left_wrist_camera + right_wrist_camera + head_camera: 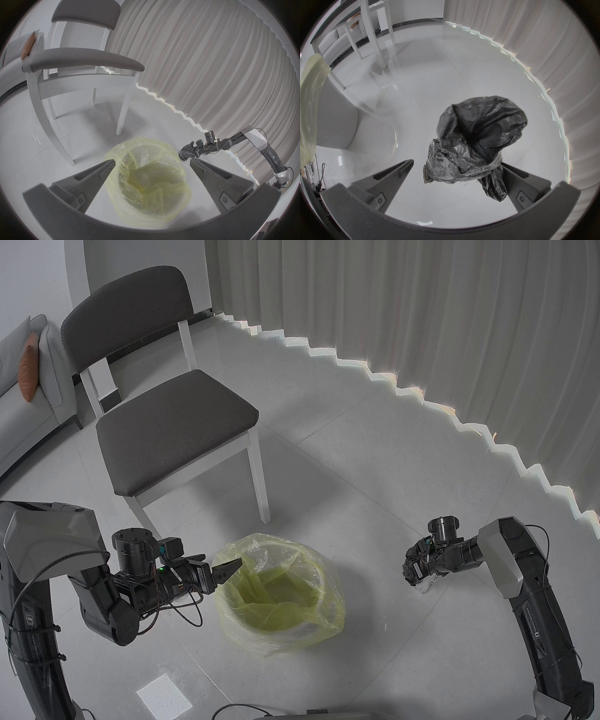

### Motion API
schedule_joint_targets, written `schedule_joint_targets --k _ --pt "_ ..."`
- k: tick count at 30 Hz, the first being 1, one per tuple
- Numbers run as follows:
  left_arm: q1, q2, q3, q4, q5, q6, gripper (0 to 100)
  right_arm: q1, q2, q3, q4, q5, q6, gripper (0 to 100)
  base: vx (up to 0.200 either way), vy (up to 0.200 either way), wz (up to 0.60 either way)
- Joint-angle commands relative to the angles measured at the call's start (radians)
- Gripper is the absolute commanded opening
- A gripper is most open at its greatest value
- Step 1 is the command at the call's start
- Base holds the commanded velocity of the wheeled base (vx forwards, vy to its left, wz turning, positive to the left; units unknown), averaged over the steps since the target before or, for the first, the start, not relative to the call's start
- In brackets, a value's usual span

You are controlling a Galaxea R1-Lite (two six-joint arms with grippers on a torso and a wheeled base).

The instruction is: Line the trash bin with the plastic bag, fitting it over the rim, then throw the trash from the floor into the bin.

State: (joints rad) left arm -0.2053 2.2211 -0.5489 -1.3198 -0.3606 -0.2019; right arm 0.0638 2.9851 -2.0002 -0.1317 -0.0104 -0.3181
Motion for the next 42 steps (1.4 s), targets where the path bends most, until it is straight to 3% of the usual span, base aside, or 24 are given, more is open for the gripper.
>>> schedule_joint_targets --k 1,15,18,22,26,28,29,30,34,42 --pt "-0.002 0.002 0.003 0.001 0.000 -0.001 100 -0.001 0.002 0.000 -0.016 0.001 -0.001 0 0.000 0.000 0.00" --pt "0.001 -0.004 0.006 -0.003 0.000 -0.001 100 0.008 -0.113 0.000 -0.026 0.017 0.004 0 0.000 0.000 0.00" --pt "0.004 -0.021 0.021 -0.019 0.000 -0.002 100 0.053 -0.367 0.008 -0.082 0.098 0.044 0 0.000 0.000 0.00" --pt "0.004 -0.043 0.041 -0.035 0.000 -0.002 100 0.100 -0.575 0.248 -0.129 0.129 0.045 0 0.000 0.000 0.00" --pt "0.003 -0.073 0.081 -0.076 0.003 -0.002 100 0.198 -0.811 0.509 -0.210 0.130 0.051 0 0.000 0.000 0.00" --pt "0.001 -0.081 0.092 -0.085 0.009 -0.002 100 0.228 -0.854 0.557 -0.229 0.130 0.051 0 0.000 0.000 0.00" --pt "-0.005 -0.101 0.121 -0.099 0.034 0.001 100 0.301 -0.937 0.655 -0.272 0.129 0.051 0 0.000 0.000 0.00" --pt "-0.005 -0.106 0.127 -0.101 0.040 0.001 100 0.318 -0.953 0.673 -0.279 0.129 0.051 0 0.000 0.000 0.00" --pt "-0.011 -0.152 0.185 -0.139 0.055 0.001 100 0.516 -1.029 0.825 -0.322 0.112 0.051 0 0.000 0.000 0.00" --pt "-0.017 -0.178 0.256 -0.231 0.057 0.002 100 0.674 -0.971 0.854 -0.332 0.069 0.054 0 0.000 0.000 0.00"
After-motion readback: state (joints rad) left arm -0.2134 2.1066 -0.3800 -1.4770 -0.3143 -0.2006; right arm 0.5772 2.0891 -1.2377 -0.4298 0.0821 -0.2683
